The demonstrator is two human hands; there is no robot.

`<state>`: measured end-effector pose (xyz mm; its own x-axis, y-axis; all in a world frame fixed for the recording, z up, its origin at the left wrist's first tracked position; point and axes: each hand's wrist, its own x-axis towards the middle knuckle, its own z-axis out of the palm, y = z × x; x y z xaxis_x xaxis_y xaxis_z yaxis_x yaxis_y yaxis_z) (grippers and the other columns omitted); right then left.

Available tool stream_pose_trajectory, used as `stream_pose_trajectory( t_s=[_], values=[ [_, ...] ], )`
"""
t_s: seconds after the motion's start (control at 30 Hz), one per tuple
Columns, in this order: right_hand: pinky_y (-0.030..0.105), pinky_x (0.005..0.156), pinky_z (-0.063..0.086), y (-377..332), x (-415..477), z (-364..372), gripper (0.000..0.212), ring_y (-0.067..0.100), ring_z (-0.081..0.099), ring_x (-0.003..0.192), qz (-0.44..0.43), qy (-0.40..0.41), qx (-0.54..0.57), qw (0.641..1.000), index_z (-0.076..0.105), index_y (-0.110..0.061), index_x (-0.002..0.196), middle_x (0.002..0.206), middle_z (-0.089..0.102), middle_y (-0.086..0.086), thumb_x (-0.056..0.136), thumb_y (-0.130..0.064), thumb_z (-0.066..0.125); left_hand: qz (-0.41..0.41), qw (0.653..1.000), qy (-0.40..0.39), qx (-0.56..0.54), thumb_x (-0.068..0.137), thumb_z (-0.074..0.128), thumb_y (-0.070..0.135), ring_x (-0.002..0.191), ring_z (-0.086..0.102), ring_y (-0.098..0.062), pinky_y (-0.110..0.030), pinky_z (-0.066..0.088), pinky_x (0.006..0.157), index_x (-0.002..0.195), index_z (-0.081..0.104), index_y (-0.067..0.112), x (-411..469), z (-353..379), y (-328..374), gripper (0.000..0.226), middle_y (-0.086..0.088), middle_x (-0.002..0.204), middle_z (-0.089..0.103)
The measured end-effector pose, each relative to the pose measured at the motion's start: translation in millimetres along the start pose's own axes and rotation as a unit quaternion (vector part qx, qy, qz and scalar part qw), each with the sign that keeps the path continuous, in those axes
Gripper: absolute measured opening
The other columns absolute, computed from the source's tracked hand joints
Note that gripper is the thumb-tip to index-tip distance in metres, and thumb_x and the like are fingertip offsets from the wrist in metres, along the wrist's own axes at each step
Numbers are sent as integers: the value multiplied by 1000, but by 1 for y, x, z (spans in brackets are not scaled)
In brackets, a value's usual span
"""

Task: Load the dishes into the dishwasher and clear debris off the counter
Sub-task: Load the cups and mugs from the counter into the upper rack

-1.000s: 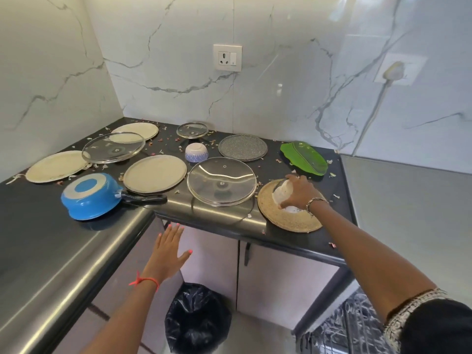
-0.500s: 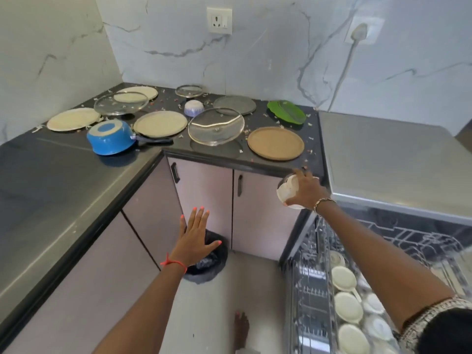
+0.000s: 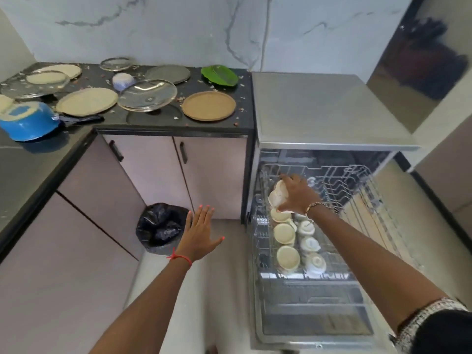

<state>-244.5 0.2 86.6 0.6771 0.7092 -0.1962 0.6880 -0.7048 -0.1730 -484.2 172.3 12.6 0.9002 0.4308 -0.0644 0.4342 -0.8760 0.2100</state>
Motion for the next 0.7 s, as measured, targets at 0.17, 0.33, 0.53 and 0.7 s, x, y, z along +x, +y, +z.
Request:
stream_pose_trajectory(
  t_s=[0.17, 0.33, 0.53, 0.7],
  values=[
    [47, 102, 39, 85, -28, 25, 100, 38, 37, 127, 25, -1, -25, 999, 22, -19, 143, 143, 30, 17, 63, -39, 80, 38, 999, -14, -32, 63, 10, 70, 146, -6, -20, -36, -13, 114, 149, 9, 12, 18, 33, 76, 104, -4, 158, 4],
    [52, 100, 40, 183, -47, 46, 100, 39, 31, 130, 53, -41, -6, 998, 20, -19, 144, 148, 22, 14, 65, -38, 80, 59, 995, -21, -72, 71, 19, 67, 145, 2, -24, -34, -8, 113, 147, 17, 5, 29, 74, 154, 98, -11, 155, 14],
    [49, 97, 43, 269, -69, 70, 100, 38, 36, 126, 51, -76, -25, 995, 16, -15, 144, 144, 26, 14, 67, -37, 77, 30, 993, -67, -91, 76, 25, 61, 144, 7, -25, -41, 1, 115, 145, 24, 2, 32, 114, 217, 91, -14, 154, 18],
    [48, 99, 42, 294, -72, 99, 90, 39, 37, 124, 37, -109, -37, 993, 23, -13, 140, 145, 25, 16, 70, -36, 74, 23, 990, -108, -87, 81, 32, 52, 140, 21, -35, -47, 13, 111, 140, 34, -3, 35, 134, 232, 81, -21, 149, 30]
  ],
)
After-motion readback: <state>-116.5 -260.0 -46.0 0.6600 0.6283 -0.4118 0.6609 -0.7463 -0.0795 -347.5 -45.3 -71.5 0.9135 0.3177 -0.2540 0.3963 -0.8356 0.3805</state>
